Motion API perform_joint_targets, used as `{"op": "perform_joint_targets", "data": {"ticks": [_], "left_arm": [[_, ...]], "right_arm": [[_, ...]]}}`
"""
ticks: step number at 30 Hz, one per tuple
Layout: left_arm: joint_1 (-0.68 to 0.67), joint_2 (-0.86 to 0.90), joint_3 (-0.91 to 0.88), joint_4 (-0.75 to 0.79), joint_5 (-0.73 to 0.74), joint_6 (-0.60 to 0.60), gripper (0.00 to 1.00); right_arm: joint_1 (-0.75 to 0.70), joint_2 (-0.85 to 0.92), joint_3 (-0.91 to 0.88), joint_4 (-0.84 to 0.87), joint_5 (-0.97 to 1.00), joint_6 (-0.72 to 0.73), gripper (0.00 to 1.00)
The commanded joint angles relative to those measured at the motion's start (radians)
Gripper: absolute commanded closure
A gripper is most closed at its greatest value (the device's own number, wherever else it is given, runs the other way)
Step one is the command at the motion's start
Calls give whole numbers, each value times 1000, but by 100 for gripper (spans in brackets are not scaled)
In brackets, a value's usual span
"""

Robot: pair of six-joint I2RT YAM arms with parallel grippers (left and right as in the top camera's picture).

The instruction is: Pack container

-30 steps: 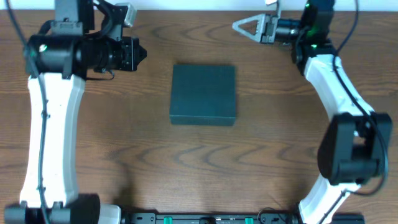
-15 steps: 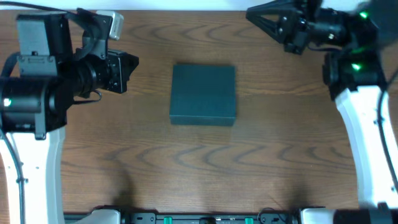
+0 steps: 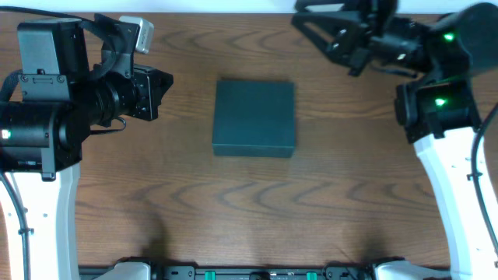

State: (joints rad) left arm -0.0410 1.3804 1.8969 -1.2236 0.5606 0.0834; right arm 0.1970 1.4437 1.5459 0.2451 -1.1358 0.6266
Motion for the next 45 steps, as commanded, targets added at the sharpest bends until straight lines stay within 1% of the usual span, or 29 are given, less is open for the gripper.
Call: {"op": "perform_joint_targets", "data": {"ticks": [1,2,3,4,6,7,9,11,13,17,18,21,23,25,30,34,39,43,45], "left_arm": [[2,-5,19,-2,-3,14,94],[2,-8,19,-2,-3,14,94],[2,-13,19,-2,-2,15,94],[2,-15,19,-2,-3,15,94],[2,-25,19,-3,-3,19,94],[2,-32,19,-6,-3,24,94],[2,-46,19,-16,-3,34,94],[2,-63,19,-38,-3,49,94],[2,-85,19,-71,-2,51,94],[2,-159,6,-127,-2,68,94],[2,-185,-5,-134,-2,75,94],[2,-270,-42,-150,8,91,94],[2,-336,-79,-155,21,105,94],[2,-408,-127,-154,22,109,94],[2,-563,-272,-142,50,150,94],[2,-673,-427,-126,60,149,94],[2,-755,-609,-87,102,146,94],[2,-777,-727,-49,140,137,94],[2,-777,-771,-34,147,137,94]], "right_arm": [[72,-29,11,-172,122,-204,76],[95,-37,11,-271,192,-273,76],[131,-53,11,-394,301,-380,78],[154,-63,11,-459,376,-444,78],[220,-100,11,-590,587,-585,80],[251,-122,11,-629,681,-626,81],[297,-171,11,-679,810,-673,84],[328,-224,11,-713,887,-702,87],[345,-280,11,-743,926,-703,90],[345,-405,10,-789,941,-703,96],[345,-440,10,-797,962,-703,99],[345,-527,10,-845,1039,-703,98],[345,-576,10,-936,1058,-702,98],[345,-610,10,-1063,1057,-700,98],[345,-640,10,-1334,1057,-622,98],[345,-642,3,-1480,1057,-562,98],[345,-680,-75,-1541,1062,-515,99],[345,-768,-233,-1529,1083,-446,99],[345,-829,-334,-1507,1080,-436,99]]}}
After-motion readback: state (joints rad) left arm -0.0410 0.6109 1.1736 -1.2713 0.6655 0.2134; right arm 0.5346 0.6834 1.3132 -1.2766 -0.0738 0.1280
